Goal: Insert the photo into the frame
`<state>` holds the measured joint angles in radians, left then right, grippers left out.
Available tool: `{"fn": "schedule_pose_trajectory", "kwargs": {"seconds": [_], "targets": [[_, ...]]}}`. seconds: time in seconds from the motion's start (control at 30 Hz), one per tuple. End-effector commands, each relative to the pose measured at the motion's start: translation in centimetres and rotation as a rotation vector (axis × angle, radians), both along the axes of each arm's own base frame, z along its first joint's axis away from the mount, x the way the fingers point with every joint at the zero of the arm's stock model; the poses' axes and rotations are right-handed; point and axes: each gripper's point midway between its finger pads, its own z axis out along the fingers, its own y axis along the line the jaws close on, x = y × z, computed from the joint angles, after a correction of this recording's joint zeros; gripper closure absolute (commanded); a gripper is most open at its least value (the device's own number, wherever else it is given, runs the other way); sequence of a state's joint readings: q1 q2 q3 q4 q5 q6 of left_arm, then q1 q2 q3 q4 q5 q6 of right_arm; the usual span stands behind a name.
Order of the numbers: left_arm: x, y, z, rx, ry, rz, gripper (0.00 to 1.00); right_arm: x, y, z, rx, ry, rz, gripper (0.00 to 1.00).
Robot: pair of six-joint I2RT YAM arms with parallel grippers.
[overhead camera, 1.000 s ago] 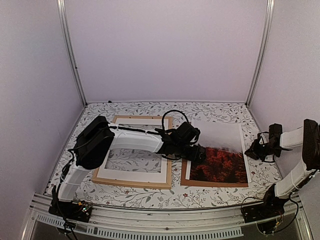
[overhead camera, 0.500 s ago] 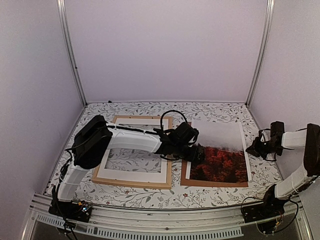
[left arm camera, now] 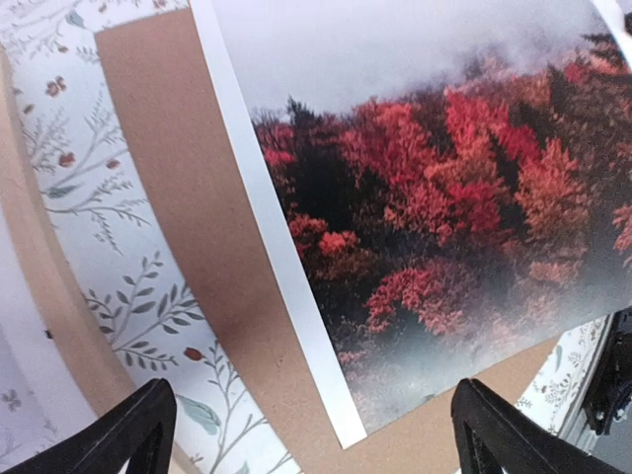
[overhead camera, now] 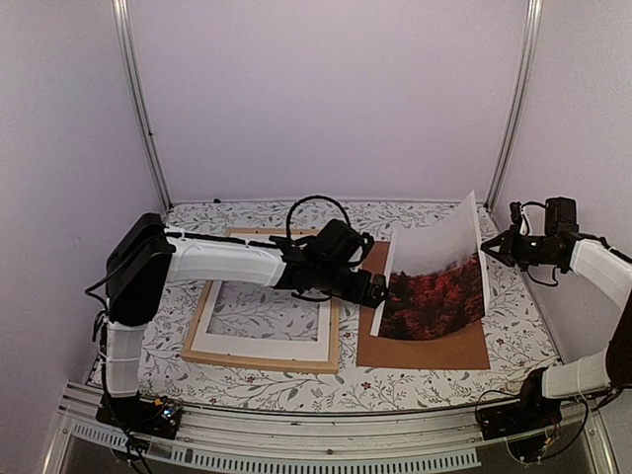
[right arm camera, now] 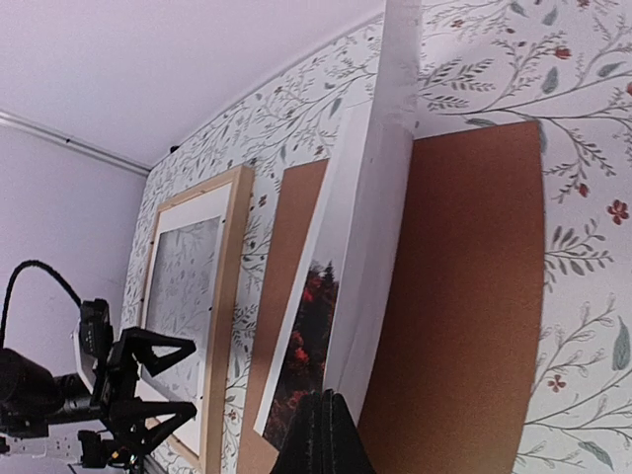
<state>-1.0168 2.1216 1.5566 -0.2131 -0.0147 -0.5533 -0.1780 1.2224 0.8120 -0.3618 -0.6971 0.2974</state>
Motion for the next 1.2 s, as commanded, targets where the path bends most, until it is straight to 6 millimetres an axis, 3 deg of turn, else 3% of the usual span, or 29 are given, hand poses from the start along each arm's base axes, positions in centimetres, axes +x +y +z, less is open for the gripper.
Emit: {"fn": "schedule_pose_trajectory", "kwargs": {"seconds": [0.0, 0.2, 0.23, 0.4, 0.57, 0.9, 1.17], "targets": [[2.4, 1.9, 4.9, -0.081, -0.102, -0.006, 0.0, -0.7, 4.0, 4.5, 0.035, -0.079, 0.15, 1.0], [4.0, 3.8, 9.8, -0.146, -0.191, -0.039, 0.0, -1.3, 6.9, 9.1, 0.019, -0.165, 0.265, 1.0], [4.0, 3.9, 10.5, -0.157, -0.208, -0.055, 0.0, -1.9, 8.2, 10.0, 0.026, -0.184, 0.317, 1.0], [3.4, 3.7, 14.9, -0.19, -0.349, -0.166, 0.0, -3.5, 10.8, 13.0, 0.018, -0.235, 0.435, 1.0], [3.3, 4.1, 17.9, -0.17, -0.479, -0.259, 0.0, -5.1, 12.7, 14.2, -0.011, -0.251, 0.532, 1.0], [5.4, 7.9, 22.3, -0.104, -0.672, -0.351, 0.0, -7.9, 14.9, 15.1, -0.057, -0.3, 0.66, 1.0], [7.0, 10.0, 23.1, -0.157, -0.664, -0.493, 0.0, -10.2, 17.3, 16.1, -0.07, -0.347, 0.775, 1.0]]}}
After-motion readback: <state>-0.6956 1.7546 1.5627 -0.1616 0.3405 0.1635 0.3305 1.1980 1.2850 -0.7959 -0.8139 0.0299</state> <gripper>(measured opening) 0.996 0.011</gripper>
